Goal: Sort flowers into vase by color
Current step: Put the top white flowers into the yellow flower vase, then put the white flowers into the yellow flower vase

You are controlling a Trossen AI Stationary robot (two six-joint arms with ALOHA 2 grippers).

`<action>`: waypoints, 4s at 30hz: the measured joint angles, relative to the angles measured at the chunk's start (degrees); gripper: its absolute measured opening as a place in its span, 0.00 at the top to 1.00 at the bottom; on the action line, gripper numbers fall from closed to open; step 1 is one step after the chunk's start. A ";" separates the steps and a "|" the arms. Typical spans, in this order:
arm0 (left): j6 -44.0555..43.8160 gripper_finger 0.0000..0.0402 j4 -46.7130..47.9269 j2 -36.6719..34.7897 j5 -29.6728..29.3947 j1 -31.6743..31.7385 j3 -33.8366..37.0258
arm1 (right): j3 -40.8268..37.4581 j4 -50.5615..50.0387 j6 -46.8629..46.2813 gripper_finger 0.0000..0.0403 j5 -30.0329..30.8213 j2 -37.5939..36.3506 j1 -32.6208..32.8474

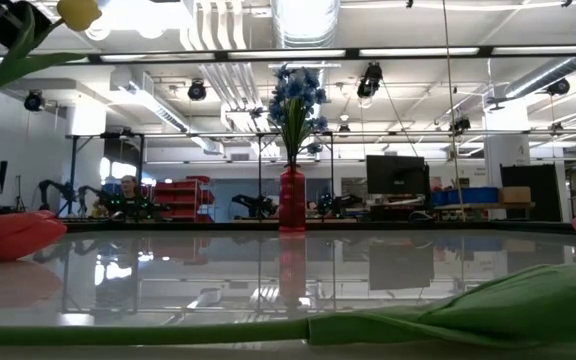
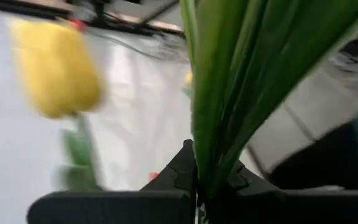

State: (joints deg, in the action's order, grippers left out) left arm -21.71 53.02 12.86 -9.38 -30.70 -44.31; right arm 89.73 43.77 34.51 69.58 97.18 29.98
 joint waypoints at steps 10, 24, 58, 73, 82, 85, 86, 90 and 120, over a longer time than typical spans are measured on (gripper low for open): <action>-4.74 1.00 3.21 8.07 -13.29 0.02 0.22 | 0.00 -0.22 17.24 0.42 -0.47 -7.55 0.00; -14.38 1.00 4.22 16.64 -12.40 -6.66 -1.43 | -3.23 -11.32 18.06 0.42 -0.52 -19.22 0.92; -3.92 1.00 14.37 20.61 -19.95 -10.75 -9.41 | -3.13 -16.48 6.52 0.42 -0.48 -15.93 0.63; -7.95 1.00 15.25 16.29 -25.78 -10.74 -5.98 | -3.37 -16.65 4.36 0.42 -0.42 -15.60 0.90; -13.97 1.00 15.55 11.45 -25.97 -10.74 -2.75 | -3.39 -16.62 2.96 0.42 0.96 -15.60 0.90; -15.93 1.00 17.54 9.66 -24.67 -10.73 -2.73 | -3.39 -16.68 2.48 0.42 1.25 -15.60 0.90; -17.20 0.99 18.55 9.03 -23.63 -10.73 -2.73 | -3.39 -16.72 2.23 0.42 1.30 -15.60 0.90; -20.71 0.93 21.15 7.02 -16.84 -10.73 -2.73 | -3.39 -16.84 1.01 0.41 1.46 -15.60 0.90; -38.04 0.53 23.53 12.33 24.69 -10.73 -16.70 | -4.23 -70.74 -61.37 0.23 -2.82 -14.80 0.74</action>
State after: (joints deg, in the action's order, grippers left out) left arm -59.76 76.55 25.19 15.30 -41.43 -61.01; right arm 85.51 -26.97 -26.85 66.76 82.38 30.72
